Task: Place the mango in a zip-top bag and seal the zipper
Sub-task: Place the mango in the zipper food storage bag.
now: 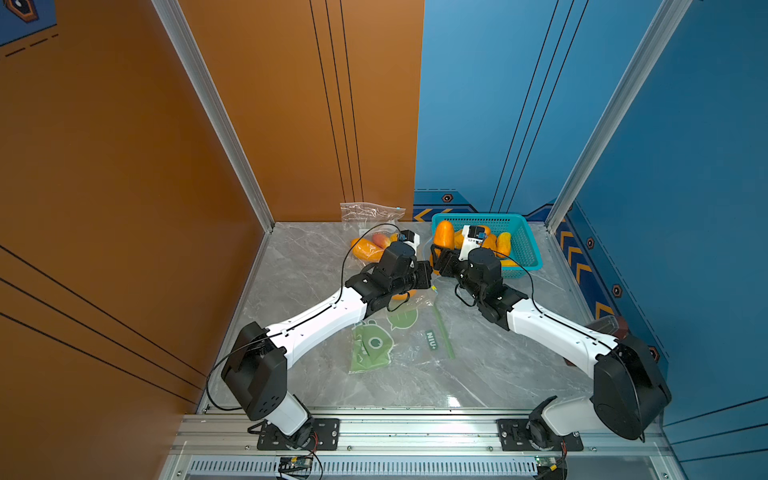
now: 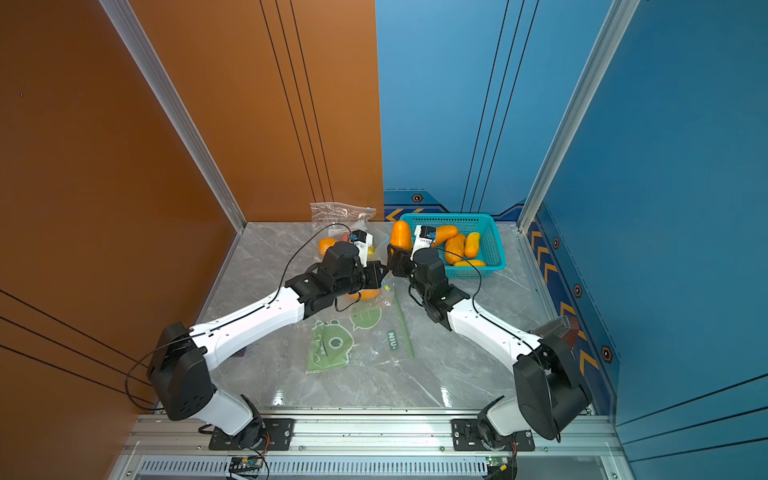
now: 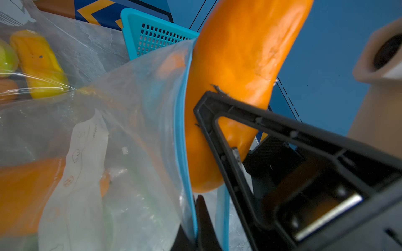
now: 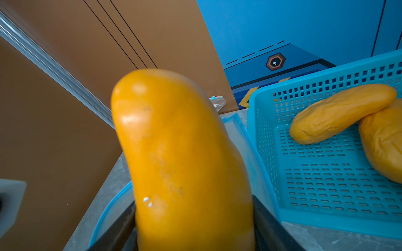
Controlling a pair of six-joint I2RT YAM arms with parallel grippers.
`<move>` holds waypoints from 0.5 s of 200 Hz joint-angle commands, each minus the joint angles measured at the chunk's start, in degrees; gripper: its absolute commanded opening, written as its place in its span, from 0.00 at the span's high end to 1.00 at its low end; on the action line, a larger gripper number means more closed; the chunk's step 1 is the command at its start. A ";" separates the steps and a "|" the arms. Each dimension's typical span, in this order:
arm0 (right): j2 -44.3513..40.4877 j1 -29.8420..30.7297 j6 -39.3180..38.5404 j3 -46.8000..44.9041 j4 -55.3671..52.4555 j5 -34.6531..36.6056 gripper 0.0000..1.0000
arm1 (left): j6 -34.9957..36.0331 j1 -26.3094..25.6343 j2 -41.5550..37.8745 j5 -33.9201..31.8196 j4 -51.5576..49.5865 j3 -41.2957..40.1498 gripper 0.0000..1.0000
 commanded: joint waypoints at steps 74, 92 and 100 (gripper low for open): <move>-1.39 0.27 -3.82 1.16 -0.62 1.73 0.10 | 0.04 0.66 -1.86 0.08 -0.26 0.83 1.00; -2.18 0.21 -4.79 1.89 -1.82 1.79 0.10 | 0.05 0.65 -1.89 0.27 -0.27 0.81 1.00; -2.55 0.29 -5.59 2.36 -2.74 1.74 0.10 | 0.03 0.65 -1.91 0.41 -0.26 0.80 1.00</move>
